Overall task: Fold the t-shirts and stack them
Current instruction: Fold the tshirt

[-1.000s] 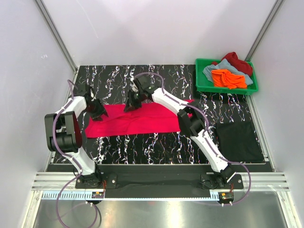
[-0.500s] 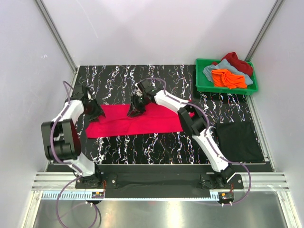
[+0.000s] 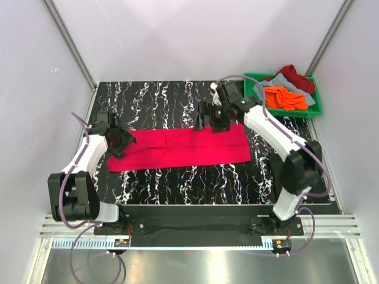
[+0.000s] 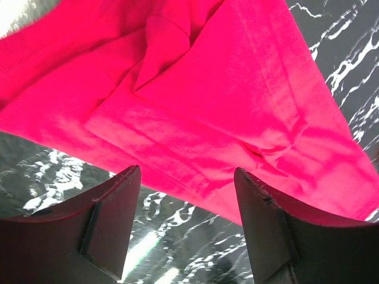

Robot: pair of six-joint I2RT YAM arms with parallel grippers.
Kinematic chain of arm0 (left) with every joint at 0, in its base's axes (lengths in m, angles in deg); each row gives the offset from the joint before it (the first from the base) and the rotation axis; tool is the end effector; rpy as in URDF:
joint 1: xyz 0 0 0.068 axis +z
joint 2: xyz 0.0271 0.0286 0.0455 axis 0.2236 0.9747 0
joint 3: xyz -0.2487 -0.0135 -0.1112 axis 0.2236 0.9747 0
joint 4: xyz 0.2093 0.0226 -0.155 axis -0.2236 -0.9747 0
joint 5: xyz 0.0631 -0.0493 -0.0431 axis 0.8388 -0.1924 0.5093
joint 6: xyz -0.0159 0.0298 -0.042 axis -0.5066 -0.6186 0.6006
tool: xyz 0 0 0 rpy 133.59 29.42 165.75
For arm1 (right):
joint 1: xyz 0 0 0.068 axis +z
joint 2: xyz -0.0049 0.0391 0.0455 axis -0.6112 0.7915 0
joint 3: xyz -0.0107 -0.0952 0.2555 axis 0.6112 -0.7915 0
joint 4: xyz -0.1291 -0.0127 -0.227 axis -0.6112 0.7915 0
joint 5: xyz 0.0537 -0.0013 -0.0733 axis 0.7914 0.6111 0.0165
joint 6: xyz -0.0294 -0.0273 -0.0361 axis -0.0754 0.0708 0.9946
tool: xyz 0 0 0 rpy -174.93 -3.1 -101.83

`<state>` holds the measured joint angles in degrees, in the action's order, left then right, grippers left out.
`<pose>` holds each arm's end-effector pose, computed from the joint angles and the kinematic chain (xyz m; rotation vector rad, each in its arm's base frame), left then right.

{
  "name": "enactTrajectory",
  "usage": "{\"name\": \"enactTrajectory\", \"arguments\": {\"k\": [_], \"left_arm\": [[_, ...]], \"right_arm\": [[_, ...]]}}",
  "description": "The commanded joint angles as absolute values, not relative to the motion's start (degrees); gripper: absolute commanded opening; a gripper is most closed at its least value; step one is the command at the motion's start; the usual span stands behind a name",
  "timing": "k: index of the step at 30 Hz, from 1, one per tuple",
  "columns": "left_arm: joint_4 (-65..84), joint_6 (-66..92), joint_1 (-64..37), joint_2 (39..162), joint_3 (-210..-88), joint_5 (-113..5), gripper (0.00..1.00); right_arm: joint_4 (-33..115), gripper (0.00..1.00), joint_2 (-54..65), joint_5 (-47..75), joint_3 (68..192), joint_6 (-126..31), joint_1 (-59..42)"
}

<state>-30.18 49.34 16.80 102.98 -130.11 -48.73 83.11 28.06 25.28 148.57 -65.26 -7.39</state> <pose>0.2634 0.0160 0.2274 -1.1575 2.4363 -0.3121 0.3389 0.2118 0.3064 -0.2821 2.5724 0.8060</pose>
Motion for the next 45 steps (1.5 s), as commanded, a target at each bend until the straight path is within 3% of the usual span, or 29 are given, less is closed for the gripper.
{"name": "enactTrajectory", "arguments": {"k": [1, 5, 10, 25, 37, 45], "left_arm": [[-30.62, 58.16, 16.00, 107.69, -135.14, -46.01, 0.69], [-34.49, 61.07, 16.00, 113.42, -139.80, -45.92, 0.69], [-36.08, 65.81, 16.35, 119.22, -140.95, -45.39, 0.70], [-39.33, 53.09, 16.35, 140.31, -155.18, -38.72, 0.69], [-34.15, 34.81, 12.40, 154.11, -179.86, -42.22, 0.67], [-32.74, 32.16, 8.44, 166.86, -200.35, -45.30, 0.66]], "right_arm": [[85.81, 1.00, 22.37, 18.52, 140.73, -59.50, -6.21], [86.25, 1.00, 15.95, 14.57, 135.61, -56.51, -6.21], [86.51, 1.00, 16.20, 10.17, 133.50, -52.46, -6.21], [85.46, 1.00, 35.18, 14.39, 136.67, -52.11, -7.79], [81.51, 1.00, 33.87, 23.25, 126.12, -55.79, -4.46], [77.29, 1.00, 37.73, 30.55, 128.57, -61.42, 4.24]]}}
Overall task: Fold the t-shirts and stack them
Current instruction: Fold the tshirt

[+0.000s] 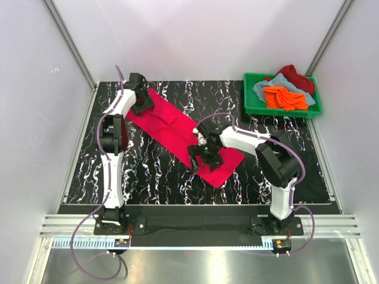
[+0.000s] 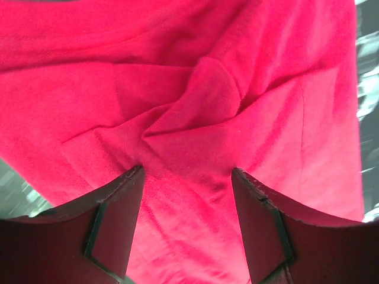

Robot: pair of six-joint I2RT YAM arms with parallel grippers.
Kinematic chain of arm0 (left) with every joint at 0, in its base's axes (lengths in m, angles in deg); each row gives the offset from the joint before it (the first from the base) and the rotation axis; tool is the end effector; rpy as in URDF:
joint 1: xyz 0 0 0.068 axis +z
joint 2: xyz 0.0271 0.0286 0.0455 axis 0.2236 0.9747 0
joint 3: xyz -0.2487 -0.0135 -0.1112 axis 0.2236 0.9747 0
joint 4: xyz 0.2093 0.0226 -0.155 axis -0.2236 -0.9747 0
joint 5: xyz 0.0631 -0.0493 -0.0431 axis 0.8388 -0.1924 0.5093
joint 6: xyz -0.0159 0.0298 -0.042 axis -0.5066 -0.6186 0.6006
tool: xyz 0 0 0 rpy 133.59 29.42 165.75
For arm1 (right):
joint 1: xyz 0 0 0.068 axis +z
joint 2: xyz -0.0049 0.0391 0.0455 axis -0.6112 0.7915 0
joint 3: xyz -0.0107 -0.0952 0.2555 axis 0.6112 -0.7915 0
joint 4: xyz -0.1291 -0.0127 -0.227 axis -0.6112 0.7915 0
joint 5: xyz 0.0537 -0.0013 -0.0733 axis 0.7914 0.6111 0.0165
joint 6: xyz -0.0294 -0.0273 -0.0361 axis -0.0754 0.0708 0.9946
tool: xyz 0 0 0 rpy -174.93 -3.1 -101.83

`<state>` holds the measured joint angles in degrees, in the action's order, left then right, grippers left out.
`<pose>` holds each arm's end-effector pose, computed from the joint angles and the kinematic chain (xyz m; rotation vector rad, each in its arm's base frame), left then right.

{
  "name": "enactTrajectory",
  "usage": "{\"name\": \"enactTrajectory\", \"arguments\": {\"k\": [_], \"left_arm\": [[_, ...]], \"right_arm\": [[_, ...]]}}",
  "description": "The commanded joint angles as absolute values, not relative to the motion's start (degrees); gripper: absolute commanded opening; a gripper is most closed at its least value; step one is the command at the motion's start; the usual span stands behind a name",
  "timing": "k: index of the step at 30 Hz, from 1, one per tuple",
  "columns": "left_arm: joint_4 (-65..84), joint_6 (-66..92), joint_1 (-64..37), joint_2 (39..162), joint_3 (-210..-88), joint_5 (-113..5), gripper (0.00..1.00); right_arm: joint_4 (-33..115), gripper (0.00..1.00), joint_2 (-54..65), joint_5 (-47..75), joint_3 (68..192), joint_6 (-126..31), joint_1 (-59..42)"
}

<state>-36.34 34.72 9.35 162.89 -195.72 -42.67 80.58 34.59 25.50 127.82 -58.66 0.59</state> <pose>0.5164 -0.0303 0.1703 -0.6970 2.5804 -0.1344 0.2816 0.2376 0.1602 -0.5950 2.9712 0.6326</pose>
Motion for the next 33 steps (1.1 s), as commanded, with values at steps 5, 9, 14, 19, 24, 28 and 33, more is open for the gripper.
{"name": "enactTrajectory", "arguments": {"k": [5, 9, 14, 19, 24, 28, 33], "left_arm": [[-22.94, 29.79, 8.09, 172.05, -204.76, -53.72, 0.66], [-14.56, 30.84, 7.91, 174.16, -205.02, -62.69, 0.65], [-5.24, 34.00, 6.69, 175.48, -205.72, -67.44, 0.64], [-2.69, 33.57, 5.19, 177.68, -209.85, -70.26, 0.64], [-3.72, 30.41, 4.66, 170.76, -207.58, -70.44, 0.68], [-6.80, 27.86, 4.57, 161.37, -202.94, -69.04, 0.73], [-7.77, 26.71, 3.78, 151.06, -192.56, -65.26, 0.76]], "right_arm": [[73.52, 1.00, 40.19, 33.71, 131.56, -68.62, 8.64], [68.68, 1.00, 42.74, 36.71, 133.93, -73.63, 11.36], [65.96, 1.00, 49.77, 38.72, 142.10, -75.83, 15.32], [62.96, 1.00, 49.87, 41.89, 143.87, -76.89, 17.61], [63.31, 1.00, 41.28, 41.72, 140.63, -73.22, 17.17], [68.30, 1.00, 34.60, 44.62, 141.31, -68.90, 15.94], [77.81, 1.00, 26.67, 40.66, 138.52, -65.99, 10.16]]}}
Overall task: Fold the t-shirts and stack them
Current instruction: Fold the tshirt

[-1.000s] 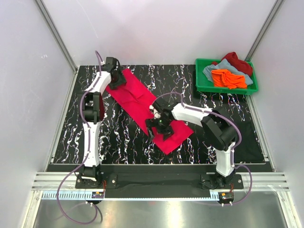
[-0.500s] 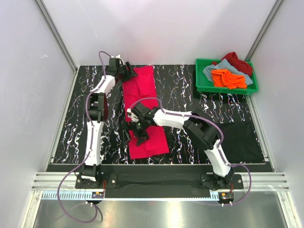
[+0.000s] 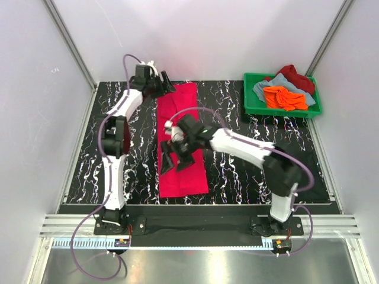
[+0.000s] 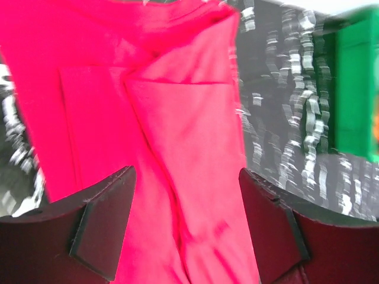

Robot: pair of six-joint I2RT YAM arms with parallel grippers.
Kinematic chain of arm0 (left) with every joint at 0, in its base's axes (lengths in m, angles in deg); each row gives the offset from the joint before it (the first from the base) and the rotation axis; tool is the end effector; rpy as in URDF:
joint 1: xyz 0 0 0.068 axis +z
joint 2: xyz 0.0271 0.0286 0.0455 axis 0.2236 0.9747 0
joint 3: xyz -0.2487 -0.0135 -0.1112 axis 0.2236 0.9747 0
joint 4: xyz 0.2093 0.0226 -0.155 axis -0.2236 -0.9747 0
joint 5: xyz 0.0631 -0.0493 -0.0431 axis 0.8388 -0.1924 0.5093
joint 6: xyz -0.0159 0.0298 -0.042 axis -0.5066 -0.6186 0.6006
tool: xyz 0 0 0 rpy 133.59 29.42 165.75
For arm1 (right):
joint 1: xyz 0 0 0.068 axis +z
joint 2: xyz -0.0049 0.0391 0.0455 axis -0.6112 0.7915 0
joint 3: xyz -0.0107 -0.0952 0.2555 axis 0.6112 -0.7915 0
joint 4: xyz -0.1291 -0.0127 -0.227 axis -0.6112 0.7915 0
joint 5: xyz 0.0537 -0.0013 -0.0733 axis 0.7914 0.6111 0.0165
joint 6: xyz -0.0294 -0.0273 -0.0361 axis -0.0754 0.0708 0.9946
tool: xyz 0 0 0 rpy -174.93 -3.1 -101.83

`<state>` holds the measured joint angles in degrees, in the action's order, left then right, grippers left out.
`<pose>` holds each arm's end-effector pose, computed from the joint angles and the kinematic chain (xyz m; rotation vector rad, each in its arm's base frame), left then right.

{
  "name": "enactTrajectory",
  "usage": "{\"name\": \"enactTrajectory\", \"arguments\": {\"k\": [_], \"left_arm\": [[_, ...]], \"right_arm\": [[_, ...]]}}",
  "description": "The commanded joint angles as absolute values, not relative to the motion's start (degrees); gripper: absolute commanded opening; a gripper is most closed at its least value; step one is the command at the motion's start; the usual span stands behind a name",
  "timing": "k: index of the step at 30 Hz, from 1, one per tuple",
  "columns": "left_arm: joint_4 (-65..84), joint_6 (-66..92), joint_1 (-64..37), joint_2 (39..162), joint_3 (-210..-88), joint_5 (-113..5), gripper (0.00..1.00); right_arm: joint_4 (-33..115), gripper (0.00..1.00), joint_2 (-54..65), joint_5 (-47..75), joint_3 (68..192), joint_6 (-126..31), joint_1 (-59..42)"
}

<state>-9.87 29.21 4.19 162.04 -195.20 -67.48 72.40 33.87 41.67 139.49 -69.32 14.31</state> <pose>0.5429 -0.0967 0.2091 -0.1508 2.2508 -0.7651 0.2378 0.3383 0.2329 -0.8437 2.7016 1.2537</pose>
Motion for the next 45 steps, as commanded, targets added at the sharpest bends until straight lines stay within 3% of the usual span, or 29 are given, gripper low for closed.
{"name": "enactTrajectory", "arguments": {"k": [1, 4, 12, 20, 29, 38, 45], "left_arm": [[-8.04, 27.14, 3.52, 150.18, -189.76, -65.08, 0.75], [-8.30, 28.29, 1.50, 148.85, -185.96, -64.99, 0.73], [-8.74, 30.92, -2.90, 153.58, -184.28, -59.99, 0.70], [-7.34, 34.53, -3.16, 163.34, -189.55, -58.93, 0.69], [-7.51, 38.22, -4.65, 169.59, -195.00, -65.52, 0.67], [-21.04, 32.60, -5.27, 159.68, -198.52, -66.66, 0.73], [-28.07, 28.91, -3.60, 141.84, -191.42, -67.36, 0.78]], "right_arm": [[77.73, 1.00, 25.53, 41.28, 135.03, -66.69, 6.40], [77.99, 1.00, 24.12, 42.95, 129.55, -66.87, 1.81], [77.46, 1.00, 20.78, 42.70, 120.07, -66.34, 1.44], [77.46, 1.00, 8.92, 36.63, 111.27, -69.68, -4.36], [80.18, 0.99, 0.04, 31.35, 108.54, -72.49, -12.78], [80.71, 0.99, -1.38, 36.09, 106.08, -69.07, -17.11], [78.69, 0.88, 0.73, 42.33, 102.65, -66.96, -17.11]]}}
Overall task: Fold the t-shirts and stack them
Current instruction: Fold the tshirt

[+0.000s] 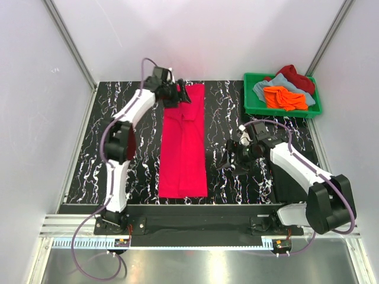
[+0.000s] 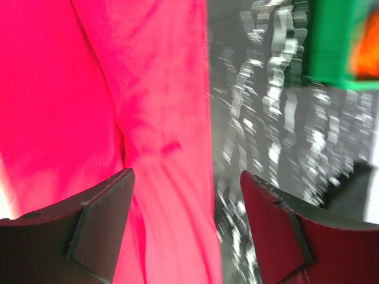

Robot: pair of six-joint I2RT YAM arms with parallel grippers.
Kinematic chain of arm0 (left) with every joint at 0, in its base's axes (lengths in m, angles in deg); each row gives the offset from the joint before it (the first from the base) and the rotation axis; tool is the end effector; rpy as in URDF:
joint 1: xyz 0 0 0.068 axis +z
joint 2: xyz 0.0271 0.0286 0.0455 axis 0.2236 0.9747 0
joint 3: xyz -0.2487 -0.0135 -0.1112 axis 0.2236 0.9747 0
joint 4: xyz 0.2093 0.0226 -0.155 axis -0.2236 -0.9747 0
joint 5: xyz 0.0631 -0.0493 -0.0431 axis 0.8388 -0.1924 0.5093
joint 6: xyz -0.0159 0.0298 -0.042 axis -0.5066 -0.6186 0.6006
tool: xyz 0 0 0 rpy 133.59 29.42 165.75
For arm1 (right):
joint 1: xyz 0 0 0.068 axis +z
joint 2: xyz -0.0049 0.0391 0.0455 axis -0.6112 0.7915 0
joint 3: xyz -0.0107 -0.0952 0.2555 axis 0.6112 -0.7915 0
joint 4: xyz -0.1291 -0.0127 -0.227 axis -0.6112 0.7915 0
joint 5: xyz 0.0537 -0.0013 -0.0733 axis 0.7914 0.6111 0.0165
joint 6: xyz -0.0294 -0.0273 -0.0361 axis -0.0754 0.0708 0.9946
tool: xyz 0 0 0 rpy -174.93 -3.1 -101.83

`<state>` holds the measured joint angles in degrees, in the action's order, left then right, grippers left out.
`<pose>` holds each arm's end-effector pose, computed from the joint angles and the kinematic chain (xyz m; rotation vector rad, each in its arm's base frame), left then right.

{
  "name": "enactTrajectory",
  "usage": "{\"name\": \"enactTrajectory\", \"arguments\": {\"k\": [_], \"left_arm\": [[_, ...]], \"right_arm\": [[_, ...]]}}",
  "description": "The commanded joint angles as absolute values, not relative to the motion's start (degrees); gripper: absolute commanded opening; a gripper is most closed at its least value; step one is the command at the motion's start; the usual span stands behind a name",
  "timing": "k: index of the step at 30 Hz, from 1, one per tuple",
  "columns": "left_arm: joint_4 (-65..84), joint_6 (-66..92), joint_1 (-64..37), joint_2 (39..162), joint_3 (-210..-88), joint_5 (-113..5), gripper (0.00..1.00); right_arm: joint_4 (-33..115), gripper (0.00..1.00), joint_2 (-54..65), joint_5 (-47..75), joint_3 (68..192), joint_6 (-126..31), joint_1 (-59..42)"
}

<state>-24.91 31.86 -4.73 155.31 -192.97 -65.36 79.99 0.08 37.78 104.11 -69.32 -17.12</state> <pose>0.4892 -0.1682 0.2352 -0.1011 2.4731 -0.7884 0.2223 0.1036 0.2230 0.0205 2.8176 0.9905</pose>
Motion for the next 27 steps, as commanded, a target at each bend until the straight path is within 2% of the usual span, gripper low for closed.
{"name": "enactTrajectory", "arguments": {"k": [1, 4, 5, 7, 11, 14, 17, 22, 27], "left_arm": [[-28.51, 28.73, -3.60, 139.64, -189.83, -67.36, 0.78], [-29.92, 28.03, -3.69, 127.88, -179.30, -64.57, 0.75], [-30.10, 27.77, -3.78, 124.71, -175.53, -61.85, 0.67], [-29.75, 25.75, -4.74, 114.25, -163.14, -58.94, 0.62], [-30.27, 25.73, -5.62, 98.61, -142.39, -56.46, 0.63], [-31.50, 33.09, -5.89, 88.23, -125.45, -56.90, 0.66], [-32.21, 41.43, -6.85, 81.10, -115.24, -58.57, 0.66], [-33.26, 48.15, -8.44, 75.73, -107.03, -59.71, 0.64], [-33.27, 49.65, -8.88, 75.46, -103.42, -59.10, 0.64]], "right_arm": [[78.43, 0.87, 1.17, 43.29, 102.04, -66.70, -17.11], [74.85, 0.82, 0.91, 47.32, 98.35, -67.48, -17.02], [73.61, 0.80, 0.74, 48.13, 95.99, -68.79, -17.02], [69.49, 0.76, 0.65, 50.41, 93.43, -70.21, -16.93], [61.74, 0.72, -0.23, 53.14, 86.50, -76.51, -16.32], [56.20, 0.70, -1.55, 53.15, 83.59, -81.62, -13.69], [53.47, 0.65, -1.55, 51.13, 82.26, -84.09, -10.09], [46.10, 0.52, 1.96, 48.93, 79.36, -88.30, -6.39], [42.13, 0.50, 7.14, 48.58, 79.88, -88.67, -4.89]]}}
